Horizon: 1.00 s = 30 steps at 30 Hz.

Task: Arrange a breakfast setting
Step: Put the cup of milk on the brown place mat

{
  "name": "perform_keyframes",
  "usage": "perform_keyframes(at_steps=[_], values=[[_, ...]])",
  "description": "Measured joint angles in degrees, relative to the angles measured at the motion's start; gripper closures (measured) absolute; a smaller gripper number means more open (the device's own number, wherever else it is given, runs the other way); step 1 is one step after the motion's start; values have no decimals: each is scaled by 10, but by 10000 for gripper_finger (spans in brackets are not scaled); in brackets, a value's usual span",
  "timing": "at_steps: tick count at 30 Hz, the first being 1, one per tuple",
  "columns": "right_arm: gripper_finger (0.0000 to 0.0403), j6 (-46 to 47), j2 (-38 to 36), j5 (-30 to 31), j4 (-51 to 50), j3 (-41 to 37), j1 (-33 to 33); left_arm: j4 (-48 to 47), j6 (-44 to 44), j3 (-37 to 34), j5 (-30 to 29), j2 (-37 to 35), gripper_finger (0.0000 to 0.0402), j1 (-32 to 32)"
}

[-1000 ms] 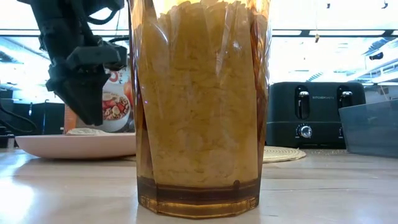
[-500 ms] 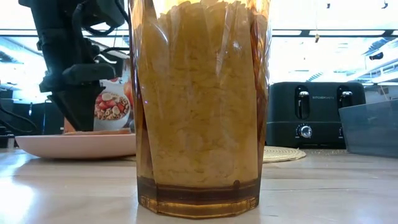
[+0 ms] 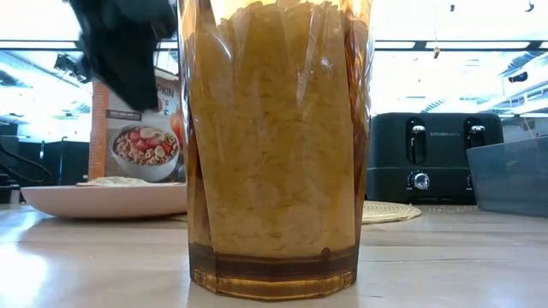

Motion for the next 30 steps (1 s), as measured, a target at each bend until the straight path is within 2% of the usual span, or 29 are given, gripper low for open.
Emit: perform_keyframes(at_steps=[3, 6, 9, 11, 19, 24, 30], values=[[152, -2, 0, 5, -9, 0, 14, -48, -50, 1, -39, -40, 244, -47], [152, 18, 0, 44, -43, 0, 31, -126, -152, -30, -47, -85, 244, -79], [152, 47, 0, 91, -74, 0, 47, -157, -243, -89, -46, -128, 244, -77], [152, 68, 0, 110, -89, 0, 55, -129, -257, -135, -26, -150, 244, -58], [152, 107, 0, 169, -87, 0, 70, 23, -152, -264, 43, -161, 244, 57], [152, 102, 0, 173, -75, 0, 50, 92, -73, -289, 61, -161, 244, 105], [152, 70, 0, 175, -60, 0, 7, 93, 2, -291, 99, -162, 244, 117]])
